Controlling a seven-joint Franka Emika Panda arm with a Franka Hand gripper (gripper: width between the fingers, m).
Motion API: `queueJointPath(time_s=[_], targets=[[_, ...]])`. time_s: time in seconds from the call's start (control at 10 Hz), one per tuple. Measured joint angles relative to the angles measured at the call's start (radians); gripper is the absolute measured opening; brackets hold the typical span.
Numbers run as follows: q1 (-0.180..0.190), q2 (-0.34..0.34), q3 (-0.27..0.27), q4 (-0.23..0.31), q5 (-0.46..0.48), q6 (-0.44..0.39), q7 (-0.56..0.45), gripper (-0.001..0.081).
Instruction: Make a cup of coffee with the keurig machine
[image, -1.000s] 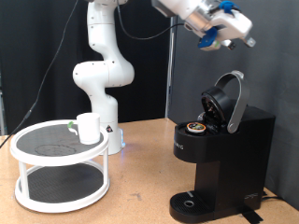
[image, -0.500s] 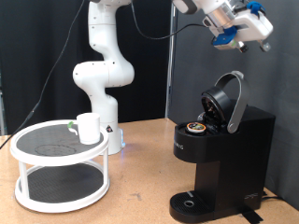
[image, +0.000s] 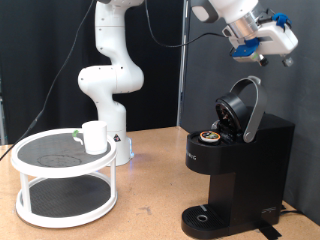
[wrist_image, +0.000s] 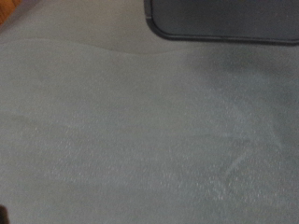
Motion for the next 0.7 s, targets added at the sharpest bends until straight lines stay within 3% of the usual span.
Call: queueJointPath(time_s=[0.2, 0.4, 0.5, 0.6, 0.7], targets=[[-0.001, 0.000, 0.000, -0.019, -0.001, 0.001, -0.001, 0.0735], [-0.003, 0.000, -0.003, -0.038, -0.001, 0.000, -0.012, 0.0473], [-0.005, 0.000, -0.004, -0.047, -0.001, -0.001, -0.016, 0.0473], [-0.006, 0.000, -0.005, -0.057, -0.001, -0.001, -0.016, 0.0331], [-0.010, 0.000, -0.006, -0.065, -0.001, -0.001, -0.017, 0.0331]])
